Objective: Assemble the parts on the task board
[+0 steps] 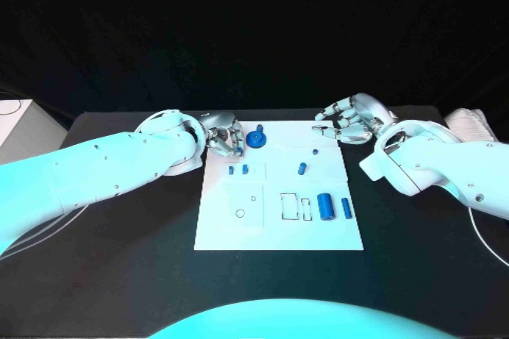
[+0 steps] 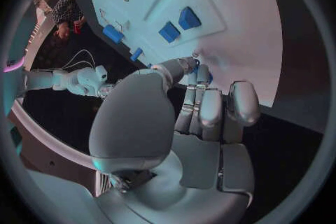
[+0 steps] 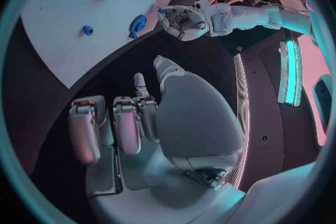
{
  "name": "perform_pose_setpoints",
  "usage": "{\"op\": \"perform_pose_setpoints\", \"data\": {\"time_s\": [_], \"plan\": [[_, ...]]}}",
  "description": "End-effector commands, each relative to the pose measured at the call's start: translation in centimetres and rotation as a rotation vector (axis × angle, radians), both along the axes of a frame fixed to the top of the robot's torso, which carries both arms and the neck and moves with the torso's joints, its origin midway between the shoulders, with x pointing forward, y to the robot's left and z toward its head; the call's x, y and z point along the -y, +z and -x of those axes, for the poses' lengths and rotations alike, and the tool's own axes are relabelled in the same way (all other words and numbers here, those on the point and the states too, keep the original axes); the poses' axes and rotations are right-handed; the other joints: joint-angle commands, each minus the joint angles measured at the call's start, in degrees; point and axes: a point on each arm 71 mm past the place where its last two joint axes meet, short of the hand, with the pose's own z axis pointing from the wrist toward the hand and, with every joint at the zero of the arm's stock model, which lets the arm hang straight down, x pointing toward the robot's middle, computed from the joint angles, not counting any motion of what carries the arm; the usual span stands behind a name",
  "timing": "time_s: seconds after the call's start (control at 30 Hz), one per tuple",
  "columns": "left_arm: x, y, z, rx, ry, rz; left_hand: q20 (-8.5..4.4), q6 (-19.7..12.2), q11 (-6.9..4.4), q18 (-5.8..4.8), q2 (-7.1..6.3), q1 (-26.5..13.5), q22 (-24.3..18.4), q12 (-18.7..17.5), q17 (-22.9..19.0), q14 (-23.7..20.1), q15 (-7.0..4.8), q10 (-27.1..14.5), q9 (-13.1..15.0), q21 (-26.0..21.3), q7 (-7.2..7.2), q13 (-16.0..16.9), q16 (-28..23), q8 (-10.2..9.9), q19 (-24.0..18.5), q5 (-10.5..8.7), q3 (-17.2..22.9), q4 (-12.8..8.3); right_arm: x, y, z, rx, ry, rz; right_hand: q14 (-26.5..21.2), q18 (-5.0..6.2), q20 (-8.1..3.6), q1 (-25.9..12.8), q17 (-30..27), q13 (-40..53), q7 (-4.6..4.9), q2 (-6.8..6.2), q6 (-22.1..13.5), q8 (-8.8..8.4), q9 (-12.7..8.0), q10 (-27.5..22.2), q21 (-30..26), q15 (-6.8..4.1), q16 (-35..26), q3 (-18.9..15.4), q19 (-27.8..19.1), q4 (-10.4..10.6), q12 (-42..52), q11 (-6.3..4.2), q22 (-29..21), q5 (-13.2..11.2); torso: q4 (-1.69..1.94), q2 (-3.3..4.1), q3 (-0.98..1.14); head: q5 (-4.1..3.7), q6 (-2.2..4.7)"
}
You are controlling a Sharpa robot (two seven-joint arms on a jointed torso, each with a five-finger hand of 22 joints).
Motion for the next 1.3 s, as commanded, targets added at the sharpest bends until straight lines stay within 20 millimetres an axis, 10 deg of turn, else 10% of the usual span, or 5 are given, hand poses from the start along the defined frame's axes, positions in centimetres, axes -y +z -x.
{"op": "perform_pose_setpoints", "data": {"time_s": [0.03, 1.3], "plan": [[0.13, -0.33, -0.02, -0.012, -0.011, -0.029, -0.08, 0.4, -0.10, -0.93, -0.05, -0.5, -0.1, -0.2, 0.0, 0.3, -0.24, 0.5, 0.1, 0.3, -0.17, 0.0, 0.1, -0.3, 0.2, -0.24, -0.3, -0.1, -0.14, -0.02, 0.04, -0.001, 0.013, 0.003, 5.1, -0.43, -0.05, -0.6, 11.8, 11.1, -0.13, 0.07, 0.1, 0.35, -0.1, 1.9, -0.1, 0.24, -0.2, 0.3, 5.3, 0.1, -0.1, 0.16, 14.1, 0.2, 0.01, 0.00, 0.04, -0.04, -0.12], [0.83, -1.32, 0.24, -0.064, -0.029, -0.034, -0.14, 0.7, -0.20, -0.90, 0.12, -0.5, -0.2, -0.4, -0.2, 0.2, -0.32, 0.8, 0.2, 0.2, -0.24, 0.0, 0.0, -0.4, 0.1, -0.30, -0.3, -0.1, -0.14, -0.03, 0.02, -0.002, 0.013, 0.004, 5.1, -0.43, -0.05, -0.6, 11.8, 11.1, -0.13, 0.07, 0.1, 0.35, -0.1, 1.9, -0.1, 0.24, -0.2, 0.3, 5.3, 0.1, -0.1, 0.16, 14.1, 0.2, -0.02, -0.02, 0.08, -0.06, -0.43]]}}
